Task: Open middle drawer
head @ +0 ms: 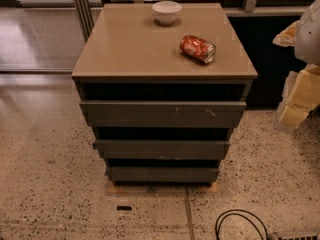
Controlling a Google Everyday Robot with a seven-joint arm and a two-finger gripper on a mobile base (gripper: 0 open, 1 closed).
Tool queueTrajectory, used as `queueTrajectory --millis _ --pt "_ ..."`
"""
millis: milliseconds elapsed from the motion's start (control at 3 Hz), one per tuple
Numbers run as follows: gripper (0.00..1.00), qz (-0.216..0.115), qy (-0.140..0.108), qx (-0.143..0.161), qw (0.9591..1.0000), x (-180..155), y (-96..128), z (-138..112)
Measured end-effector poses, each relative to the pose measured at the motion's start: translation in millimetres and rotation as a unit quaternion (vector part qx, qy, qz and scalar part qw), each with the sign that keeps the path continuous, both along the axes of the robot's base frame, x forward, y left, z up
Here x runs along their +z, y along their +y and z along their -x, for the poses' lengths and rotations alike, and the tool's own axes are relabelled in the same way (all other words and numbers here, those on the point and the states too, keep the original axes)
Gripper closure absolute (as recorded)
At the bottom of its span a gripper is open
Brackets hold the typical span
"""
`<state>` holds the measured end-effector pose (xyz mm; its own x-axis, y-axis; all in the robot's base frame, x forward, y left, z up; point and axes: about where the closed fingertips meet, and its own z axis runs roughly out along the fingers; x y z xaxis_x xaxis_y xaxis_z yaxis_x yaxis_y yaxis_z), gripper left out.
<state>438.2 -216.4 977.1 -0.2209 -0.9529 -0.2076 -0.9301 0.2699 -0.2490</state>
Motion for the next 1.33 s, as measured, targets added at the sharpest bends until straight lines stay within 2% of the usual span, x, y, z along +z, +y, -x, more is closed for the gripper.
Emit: queueTrajectory --millis 333,667,1333 --pt "0.0 0.001 -0.004 0.0 1.0 1 0 0" --pt "0.0 -0.009 -0.007 -0.003 0.9999 -21 -4 0" --pt "0.0 -0.032 0.009 -0.018 0.9993 -98 -18 5"
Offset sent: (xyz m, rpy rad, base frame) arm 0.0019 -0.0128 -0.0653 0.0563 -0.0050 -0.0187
